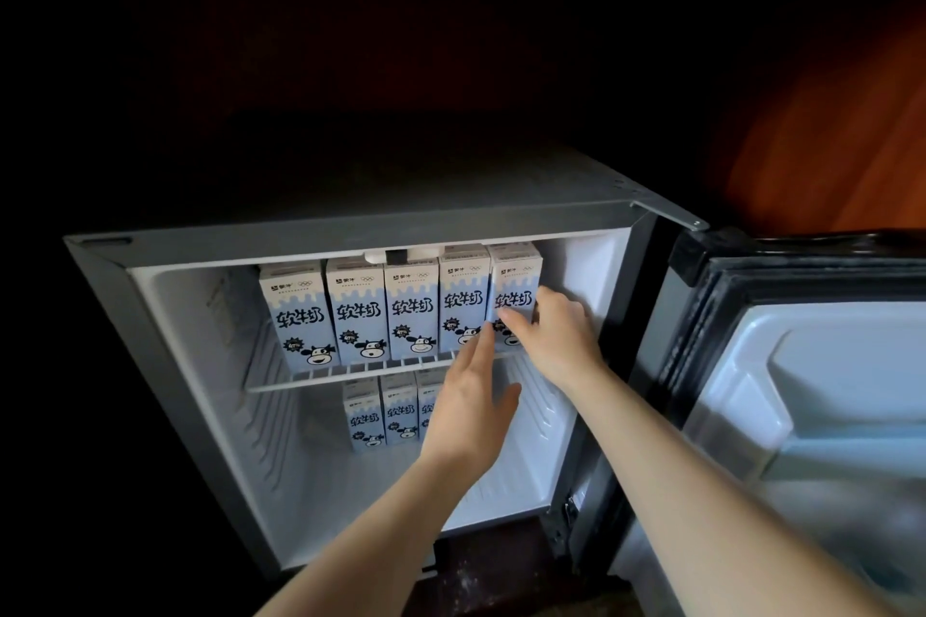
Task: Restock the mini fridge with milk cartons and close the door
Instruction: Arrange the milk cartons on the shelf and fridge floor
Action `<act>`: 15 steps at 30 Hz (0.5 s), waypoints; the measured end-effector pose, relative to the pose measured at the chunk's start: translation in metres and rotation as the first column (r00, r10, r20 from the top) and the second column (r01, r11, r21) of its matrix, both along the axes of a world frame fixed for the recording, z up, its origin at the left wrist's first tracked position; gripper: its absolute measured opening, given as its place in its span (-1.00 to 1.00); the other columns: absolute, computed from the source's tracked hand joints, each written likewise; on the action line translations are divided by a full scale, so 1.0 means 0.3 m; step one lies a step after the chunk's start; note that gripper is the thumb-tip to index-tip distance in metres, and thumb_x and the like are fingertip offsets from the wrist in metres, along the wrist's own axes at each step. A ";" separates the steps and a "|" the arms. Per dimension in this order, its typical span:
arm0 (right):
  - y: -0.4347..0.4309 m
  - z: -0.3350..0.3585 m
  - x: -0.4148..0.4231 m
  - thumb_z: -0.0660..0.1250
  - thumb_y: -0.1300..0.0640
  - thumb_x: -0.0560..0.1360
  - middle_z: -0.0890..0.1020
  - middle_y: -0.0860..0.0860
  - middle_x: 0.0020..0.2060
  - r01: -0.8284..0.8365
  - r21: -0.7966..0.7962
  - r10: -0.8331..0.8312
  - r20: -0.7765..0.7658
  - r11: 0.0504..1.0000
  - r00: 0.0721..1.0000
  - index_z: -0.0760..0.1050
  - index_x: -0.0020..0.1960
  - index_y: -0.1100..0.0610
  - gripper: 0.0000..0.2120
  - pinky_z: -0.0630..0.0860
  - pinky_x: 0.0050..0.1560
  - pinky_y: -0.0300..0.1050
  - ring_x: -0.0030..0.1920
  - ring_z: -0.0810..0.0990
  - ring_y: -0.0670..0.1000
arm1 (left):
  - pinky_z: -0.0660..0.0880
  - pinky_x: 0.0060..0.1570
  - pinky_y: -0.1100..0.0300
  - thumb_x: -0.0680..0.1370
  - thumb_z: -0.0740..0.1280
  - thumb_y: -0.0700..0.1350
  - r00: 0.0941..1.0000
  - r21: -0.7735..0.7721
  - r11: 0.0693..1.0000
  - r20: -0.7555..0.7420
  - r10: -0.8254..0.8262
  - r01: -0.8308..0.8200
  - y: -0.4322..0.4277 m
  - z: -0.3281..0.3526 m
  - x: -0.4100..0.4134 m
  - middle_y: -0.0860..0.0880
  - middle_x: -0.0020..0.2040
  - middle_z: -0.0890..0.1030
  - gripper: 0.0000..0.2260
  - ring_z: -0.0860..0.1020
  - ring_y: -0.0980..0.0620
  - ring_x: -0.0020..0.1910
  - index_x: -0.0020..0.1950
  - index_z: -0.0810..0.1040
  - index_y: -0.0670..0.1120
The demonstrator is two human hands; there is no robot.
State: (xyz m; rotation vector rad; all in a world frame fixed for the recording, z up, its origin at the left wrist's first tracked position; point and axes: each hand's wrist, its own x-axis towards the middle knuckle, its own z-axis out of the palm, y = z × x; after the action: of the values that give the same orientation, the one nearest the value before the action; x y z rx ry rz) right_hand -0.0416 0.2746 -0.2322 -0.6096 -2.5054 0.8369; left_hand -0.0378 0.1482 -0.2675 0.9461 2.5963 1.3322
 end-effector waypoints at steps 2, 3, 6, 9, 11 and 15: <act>0.000 -0.019 -0.006 0.29 -0.03 0.51 0.64 0.10 -0.08 0.009 -0.016 -0.009 -0.025 1.000 1.000 0.53 0.02 0.23 -0.69 0.51 -0.03 -0.04 -0.03 0.57 0.11 | 0.07 0.45 0.23 0.61 0.18 -0.12 0.999 -0.052 0.999 -0.047 -0.003 0.001 -0.002 -0.008 -0.003 0.05 0.56 0.04 -0.39 0.02 0.09 0.53 0.56 -0.09 0.00; -0.001 -0.025 -0.011 0.29 0.00 0.51 0.65 0.11 -0.10 0.016 -0.013 -0.016 -0.037 1.000 0.999 0.53 0.00 0.24 -0.71 0.50 -0.02 -0.03 -0.04 0.57 0.12 | 0.06 0.45 0.23 0.61 0.17 -0.12 0.998 -0.074 0.997 -0.069 0.000 -0.005 -0.002 -0.010 -0.004 0.05 0.56 0.03 -0.39 0.02 0.08 0.53 0.56 -0.10 0.00; -0.001 -0.041 -0.023 0.29 0.06 0.52 0.64 0.14 -0.18 0.035 -0.008 -0.035 -0.057 0.999 0.998 0.50 -0.08 0.28 -0.75 0.49 -0.06 -0.01 -0.11 0.58 0.16 | 0.06 0.44 0.22 0.62 0.15 -0.11 0.990 -0.133 0.991 -0.139 0.009 -0.027 -0.004 -0.010 -0.010 0.01 0.56 0.03 -0.41 0.03 0.04 0.53 0.55 -0.11 -0.03; -0.005 -0.059 -0.030 0.29 0.12 0.53 0.65 0.13 -0.17 0.042 -0.015 -0.043 -0.075 0.999 0.996 0.49 -0.06 0.25 -0.82 0.51 -0.07 -0.03 -0.12 0.59 0.14 | 0.11 0.43 0.16 0.63 0.11 -0.10 0.983 -0.171 0.984 -0.182 0.018 -0.050 -0.004 -0.009 -0.020 0.00 0.55 0.06 -0.45 0.08 0.02 0.52 0.55 -0.09 -0.04; -0.011 -0.072 -0.032 0.30 0.16 0.52 0.66 0.10 -0.13 0.043 -0.038 -0.047 -0.106 0.998 0.993 0.51 -0.02 0.22 -0.88 0.53 -0.04 -0.03 -0.11 0.61 0.10 | 0.15 0.43 0.13 0.63 0.09 -0.09 0.978 -0.207 0.977 -0.208 0.012 -0.056 -0.004 -0.013 -0.023 0.01 0.55 0.06 -0.46 0.10 0.01 0.51 0.55 -0.08 -0.03; -0.018 -0.089 -0.033 0.30 0.17 0.52 0.68 0.07 -0.11 0.043 -0.072 -0.053 -0.139 0.996 0.989 0.54 0.01 0.20 -0.88 0.56 -0.02 -0.03 -0.11 0.63 0.07 | 0.18 0.41 0.10 0.63 0.08 -0.06 0.966 -0.275 0.958 -0.260 0.003 -0.077 -0.004 -0.017 -0.036 0.03 0.53 0.09 -0.47 0.15 0.00 0.48 0.55 -0.07 -0.02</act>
State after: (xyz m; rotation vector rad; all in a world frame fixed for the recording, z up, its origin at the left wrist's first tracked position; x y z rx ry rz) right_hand -0.0516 0.2692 -0.2588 -0.6090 -2.3341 0.9180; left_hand -0.0486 0.1471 -0.2727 1.0815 2.9075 0.8552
